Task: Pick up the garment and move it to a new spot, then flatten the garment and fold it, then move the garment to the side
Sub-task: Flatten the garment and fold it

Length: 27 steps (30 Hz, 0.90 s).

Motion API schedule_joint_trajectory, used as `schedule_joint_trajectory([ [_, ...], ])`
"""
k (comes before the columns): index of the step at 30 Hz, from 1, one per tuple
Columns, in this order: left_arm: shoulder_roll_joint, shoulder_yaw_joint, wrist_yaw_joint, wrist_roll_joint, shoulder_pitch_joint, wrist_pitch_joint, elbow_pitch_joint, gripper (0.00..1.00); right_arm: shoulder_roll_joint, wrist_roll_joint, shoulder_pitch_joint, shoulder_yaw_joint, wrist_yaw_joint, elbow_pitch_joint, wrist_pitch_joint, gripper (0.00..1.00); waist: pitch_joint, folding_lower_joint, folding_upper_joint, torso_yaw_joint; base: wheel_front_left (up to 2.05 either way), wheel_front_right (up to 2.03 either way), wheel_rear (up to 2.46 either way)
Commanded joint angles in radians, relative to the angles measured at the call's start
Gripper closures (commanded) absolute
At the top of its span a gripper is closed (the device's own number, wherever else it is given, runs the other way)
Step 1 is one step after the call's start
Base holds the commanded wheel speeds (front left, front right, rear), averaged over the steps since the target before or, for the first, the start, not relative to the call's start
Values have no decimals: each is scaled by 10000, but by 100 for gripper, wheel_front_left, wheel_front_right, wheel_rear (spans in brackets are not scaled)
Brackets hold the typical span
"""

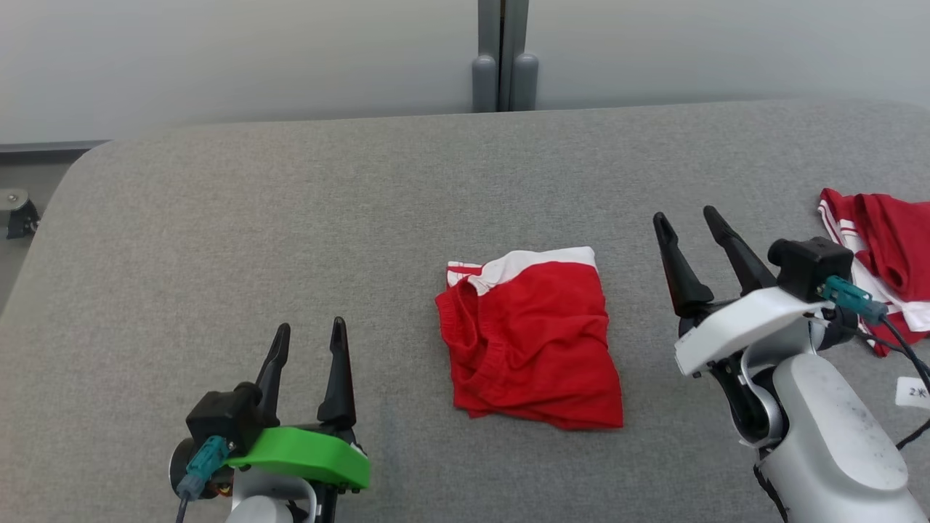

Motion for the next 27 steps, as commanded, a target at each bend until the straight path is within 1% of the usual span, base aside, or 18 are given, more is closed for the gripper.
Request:
schedule_joint_trajectory([
  [1,-5,116,-39,76,170,-34,-38,0,-62,-230,327,-173,-4,-156,-266,0,-164,0,0,-319,0,0,0],
  [4,-94,373,-102,186,414,-35,-132,0,-20,-697,822,-560,-4,-523,-655,0,-239,0,0,-502,0,0,0],
  [8,-136,837,-199,376,881,-35,-296,0,231,-1201,1549,-869,-4,-1092,-951,0,-309,0,0,-683,0,0,0],
  [13,-224,1405,-253,577,1440,-35,-524,0,728,-1422,2274,-1119,-4,-1477,-1033,0,-335,0,0,-757,0,0,0],
  [18,-313,1759,-361,721,1716,-35,-697,0,1007,-1603,2621,-1226,-4,-1532,-1095,0,-297,0,0,-724,0,0,0],
  [27,-466,1926,-552,1038,1647,-35,-622,0,1168,-2051,2590,-1277,-4,-1336,-1032,0,-295,0,0,-564,0,0,0],
])
